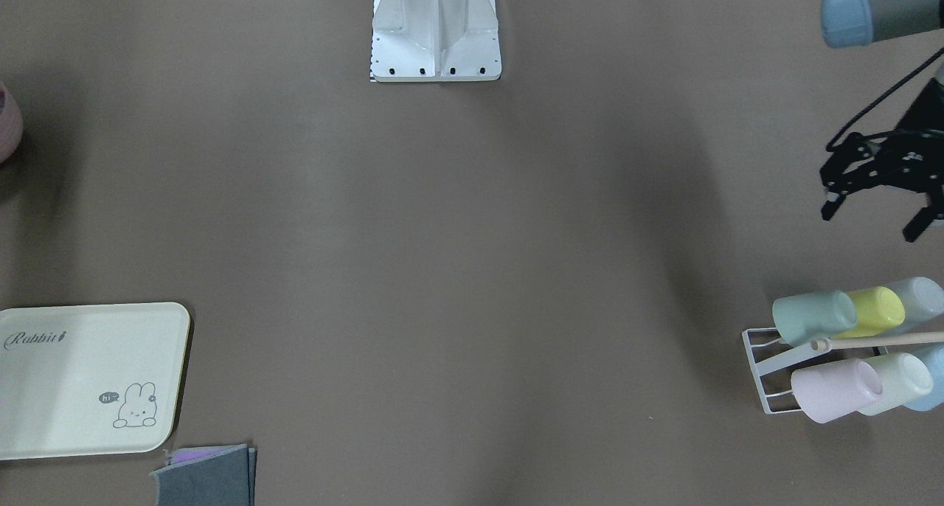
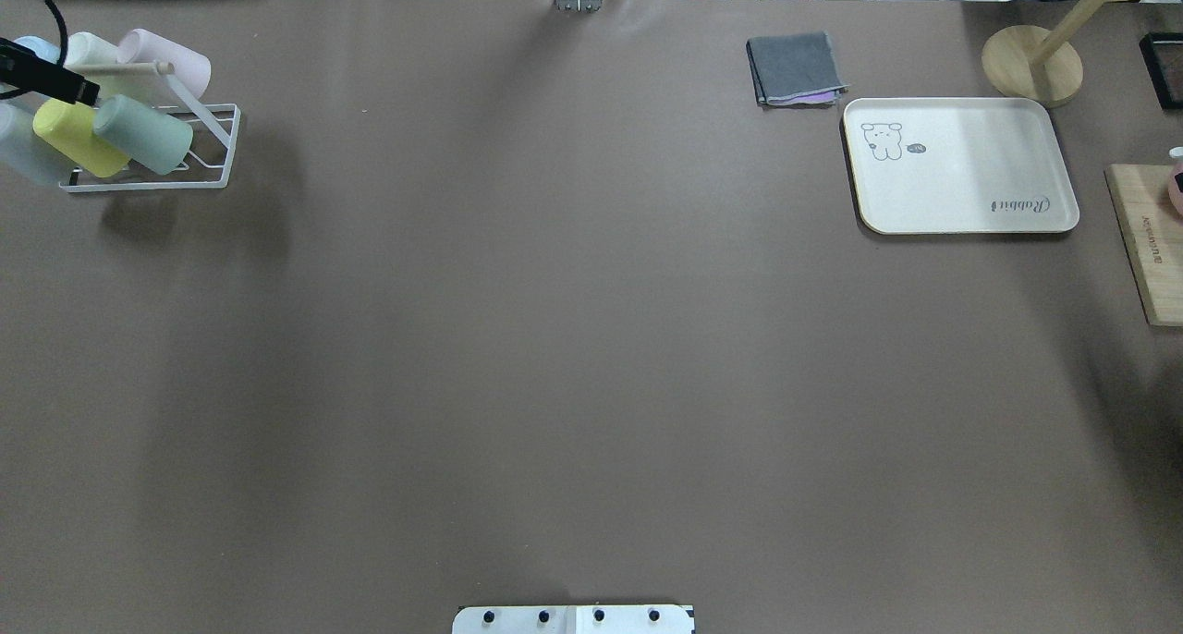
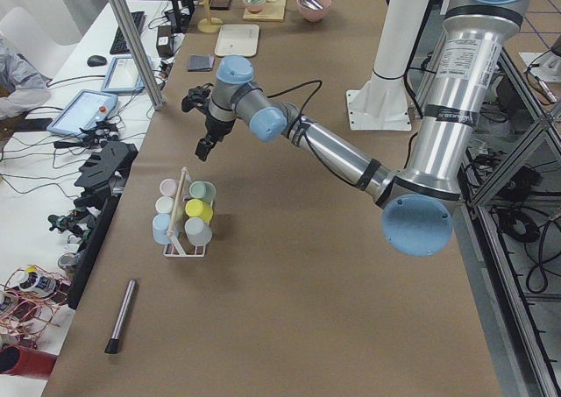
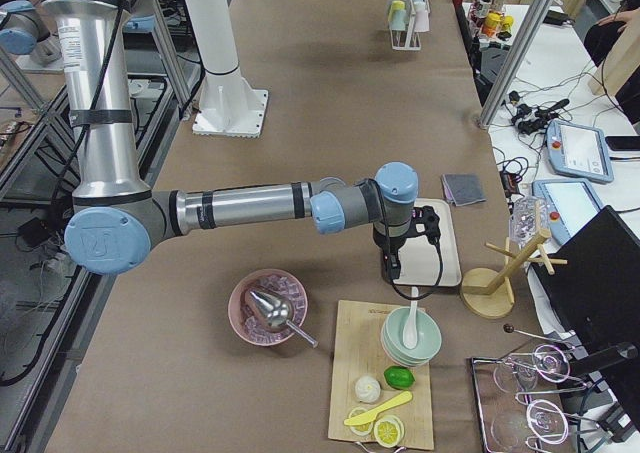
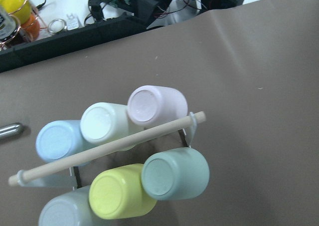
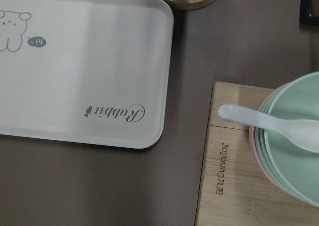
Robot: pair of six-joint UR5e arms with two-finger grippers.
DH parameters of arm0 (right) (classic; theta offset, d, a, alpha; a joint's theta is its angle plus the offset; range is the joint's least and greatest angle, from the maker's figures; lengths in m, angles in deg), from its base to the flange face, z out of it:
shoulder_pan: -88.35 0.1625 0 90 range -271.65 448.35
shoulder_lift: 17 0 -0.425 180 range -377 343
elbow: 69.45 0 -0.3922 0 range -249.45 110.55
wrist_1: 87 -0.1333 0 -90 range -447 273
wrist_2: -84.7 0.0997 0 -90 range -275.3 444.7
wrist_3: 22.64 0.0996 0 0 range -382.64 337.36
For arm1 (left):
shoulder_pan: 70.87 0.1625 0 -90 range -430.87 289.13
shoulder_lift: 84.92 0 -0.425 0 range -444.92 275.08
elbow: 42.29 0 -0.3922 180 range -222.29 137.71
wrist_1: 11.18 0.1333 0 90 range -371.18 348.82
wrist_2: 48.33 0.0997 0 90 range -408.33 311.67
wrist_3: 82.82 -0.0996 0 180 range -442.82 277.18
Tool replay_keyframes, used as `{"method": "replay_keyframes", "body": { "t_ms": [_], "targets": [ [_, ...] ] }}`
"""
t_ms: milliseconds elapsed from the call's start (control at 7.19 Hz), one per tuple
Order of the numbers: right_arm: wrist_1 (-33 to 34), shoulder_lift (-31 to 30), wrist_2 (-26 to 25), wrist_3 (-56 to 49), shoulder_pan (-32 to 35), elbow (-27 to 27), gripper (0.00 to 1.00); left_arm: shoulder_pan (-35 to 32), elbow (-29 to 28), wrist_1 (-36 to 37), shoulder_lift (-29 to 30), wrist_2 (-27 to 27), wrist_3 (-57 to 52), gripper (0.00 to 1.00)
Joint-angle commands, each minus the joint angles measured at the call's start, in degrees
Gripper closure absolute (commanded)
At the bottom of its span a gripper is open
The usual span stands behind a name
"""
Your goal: Pick up and place green cup on tray
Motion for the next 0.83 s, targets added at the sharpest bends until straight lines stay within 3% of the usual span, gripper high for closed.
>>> {"method": "replay_keyframes", "body": {
  "t_ms": [0,139,695],
  "targets": [
    [-18.9,0.5,-0.8,4.2,-2.6,11.7,0.09,5.1,1.0,1.2,3.1,6.5,-13.3,0.02],
    [-19.4,2.4,-1.2,6.9,-3.8,12.3,0.09,8.2,1.7,1.8,3.5,12.9,-21.7,0.02],
    [-19.4,4.9,-5.6,7.6,-8.2,14.9,0.09,26.9,8.1,7.7,3.2,48.9,-56.9,0.02]
  ]
}}
